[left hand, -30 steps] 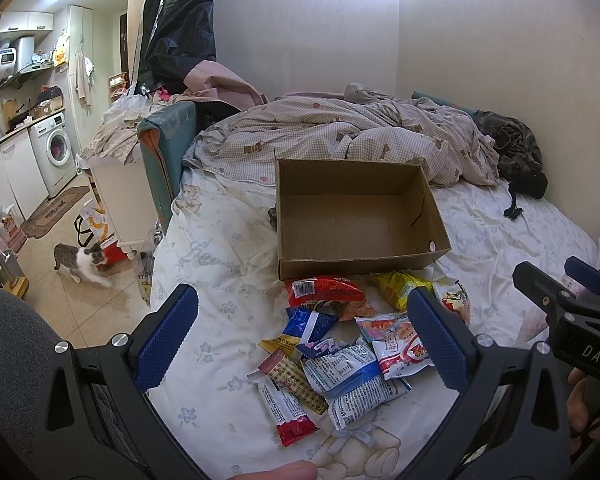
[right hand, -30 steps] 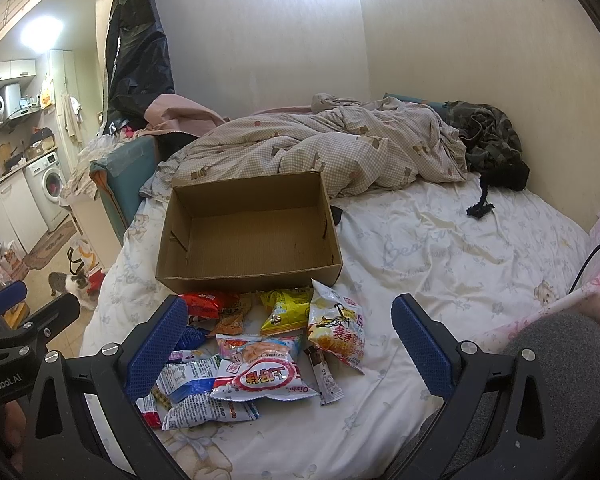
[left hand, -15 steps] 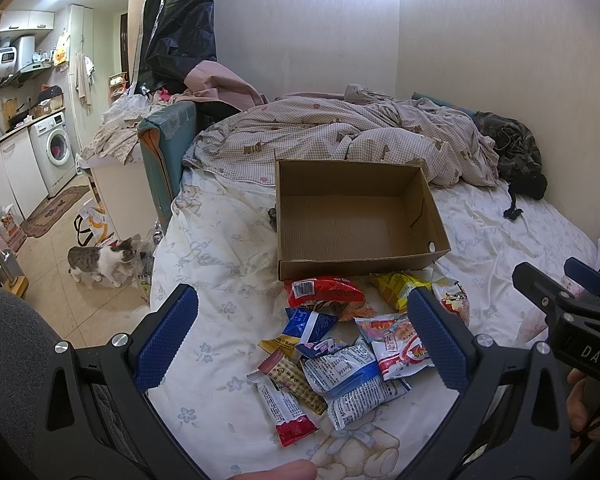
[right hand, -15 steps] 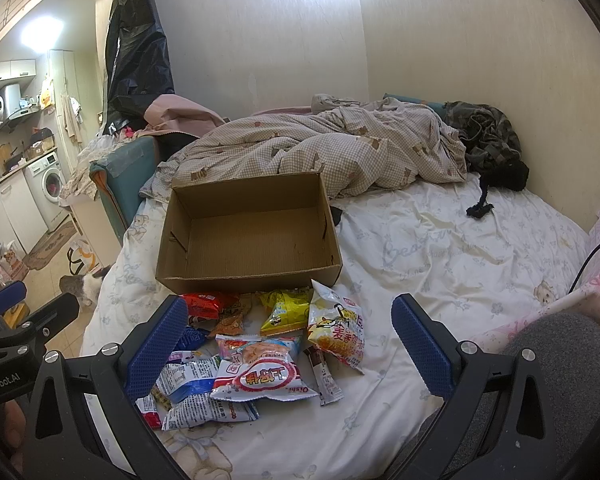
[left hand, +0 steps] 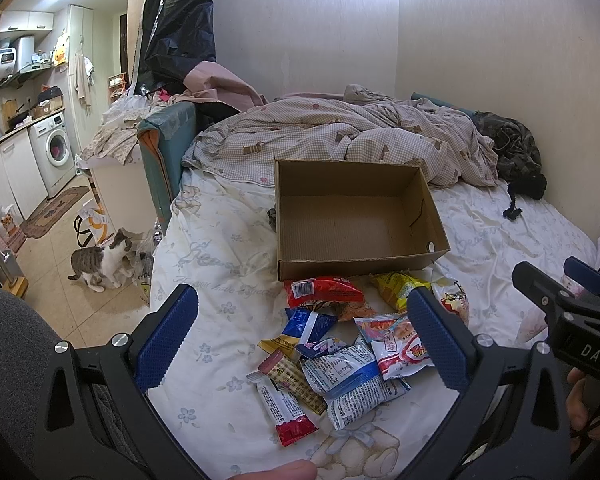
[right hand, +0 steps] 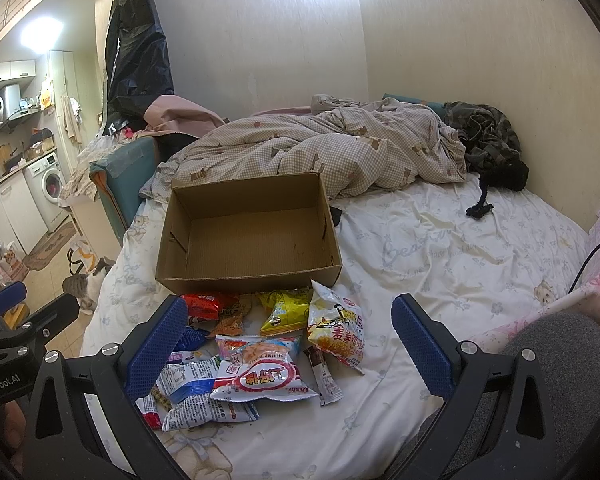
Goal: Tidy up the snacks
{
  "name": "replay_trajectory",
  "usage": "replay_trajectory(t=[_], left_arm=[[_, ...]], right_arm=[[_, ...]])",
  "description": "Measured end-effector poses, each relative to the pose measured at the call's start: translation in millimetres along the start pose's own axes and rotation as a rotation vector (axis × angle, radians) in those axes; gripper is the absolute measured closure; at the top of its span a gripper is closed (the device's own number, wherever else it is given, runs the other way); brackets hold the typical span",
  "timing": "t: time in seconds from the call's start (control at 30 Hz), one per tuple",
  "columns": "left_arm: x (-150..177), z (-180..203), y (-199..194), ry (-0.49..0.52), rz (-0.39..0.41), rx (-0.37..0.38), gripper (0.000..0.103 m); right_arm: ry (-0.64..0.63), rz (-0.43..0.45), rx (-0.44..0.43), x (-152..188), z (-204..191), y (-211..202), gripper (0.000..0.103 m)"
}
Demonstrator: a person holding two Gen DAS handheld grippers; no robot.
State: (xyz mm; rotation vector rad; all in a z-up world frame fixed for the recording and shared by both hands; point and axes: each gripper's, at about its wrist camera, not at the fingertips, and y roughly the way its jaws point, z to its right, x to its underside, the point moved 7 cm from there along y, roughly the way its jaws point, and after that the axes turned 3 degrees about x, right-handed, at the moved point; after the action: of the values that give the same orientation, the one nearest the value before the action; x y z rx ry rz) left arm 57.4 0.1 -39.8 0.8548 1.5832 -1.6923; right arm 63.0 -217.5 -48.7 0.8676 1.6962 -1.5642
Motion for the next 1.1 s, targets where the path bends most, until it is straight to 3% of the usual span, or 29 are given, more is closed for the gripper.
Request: replay_trajectory(t=[0.67, 0.87, 1.0, 1.1], left_arm=[[-6, 3, -1, -0.015, -0.012, 0.029, 0.000], [-26, -1, -3, -0.004, -0.014, 0.029, 0.000], [-33, -11, 9, -0.012, -0.061, 0.002, 0.000], [-30, -25, 31, -0.030, -0.161, -0.045, 0.000]], right_arm=[[0.009, -0.001, -0.005, -4, 2, 2, 0.000], [0.057, -0.009, -0.021, -15, 11, 1, 0.000], [0.070, -0.024, -0.034, -31, 17, 8, 0.000], [0.067, -0.052, -0.047, -37, 21, 18, 0.000]])
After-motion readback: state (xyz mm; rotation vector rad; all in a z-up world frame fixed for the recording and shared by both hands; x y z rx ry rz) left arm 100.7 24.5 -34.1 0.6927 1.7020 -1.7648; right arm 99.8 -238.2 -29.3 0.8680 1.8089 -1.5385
